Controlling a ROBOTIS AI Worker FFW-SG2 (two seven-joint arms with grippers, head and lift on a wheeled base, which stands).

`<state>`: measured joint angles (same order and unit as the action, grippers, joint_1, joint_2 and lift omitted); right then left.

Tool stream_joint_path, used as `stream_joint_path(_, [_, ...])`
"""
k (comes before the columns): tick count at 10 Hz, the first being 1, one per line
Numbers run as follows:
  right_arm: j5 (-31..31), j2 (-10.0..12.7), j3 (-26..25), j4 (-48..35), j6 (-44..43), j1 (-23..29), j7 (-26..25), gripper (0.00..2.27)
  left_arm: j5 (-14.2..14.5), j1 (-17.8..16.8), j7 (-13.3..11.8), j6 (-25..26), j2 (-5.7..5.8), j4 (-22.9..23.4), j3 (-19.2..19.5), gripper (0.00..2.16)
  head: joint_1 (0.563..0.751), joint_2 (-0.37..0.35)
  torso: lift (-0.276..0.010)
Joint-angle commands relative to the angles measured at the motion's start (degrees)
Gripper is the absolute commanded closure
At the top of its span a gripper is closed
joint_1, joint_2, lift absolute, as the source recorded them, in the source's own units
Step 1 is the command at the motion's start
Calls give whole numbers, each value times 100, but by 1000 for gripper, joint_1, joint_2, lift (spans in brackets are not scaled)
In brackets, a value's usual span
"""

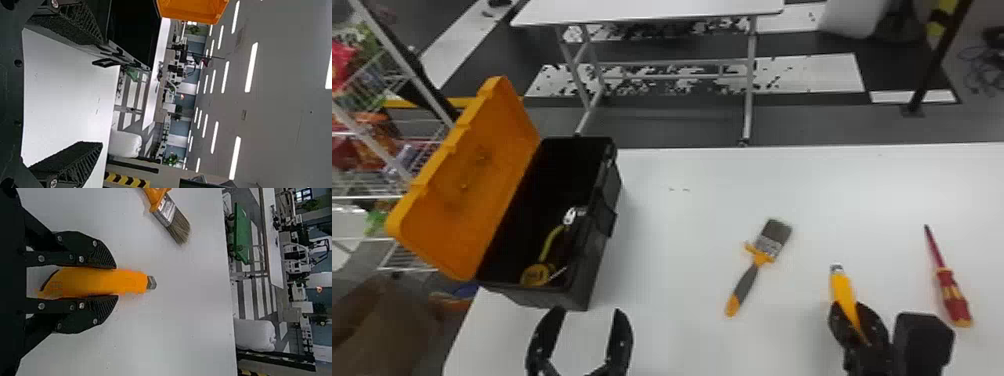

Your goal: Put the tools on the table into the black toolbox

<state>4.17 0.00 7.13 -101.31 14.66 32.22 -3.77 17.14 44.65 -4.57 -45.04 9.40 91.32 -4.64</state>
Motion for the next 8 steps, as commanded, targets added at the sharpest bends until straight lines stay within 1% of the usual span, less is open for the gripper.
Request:
stream_joint_path(1, [-57,5,-45,-3,376,3,-1,1932,0,0,0,0,1,0,7,76,695,177,-75])
stream_joint_path(2, [-101,5,-71,-29,552,3,43,2094,0,-9,0,0,1,-9,7,76,695,173,-75])
stream_joint_path(3, [-118,5,-89,-56,569,3,52,2138,0,-9,0,0,1,-9,7,76,695,170,-75])
stream_joint_path(6, [-118,5,-133,-311,235,135,192,2142,0,-9,-9,0,-8,26,-2,76,695,162,-75])
stream_joint_path(8, [-109,5,-141,-548,165,258,271,2142,0,0,-26,0,-8,79,-11,76,695,162,-75])
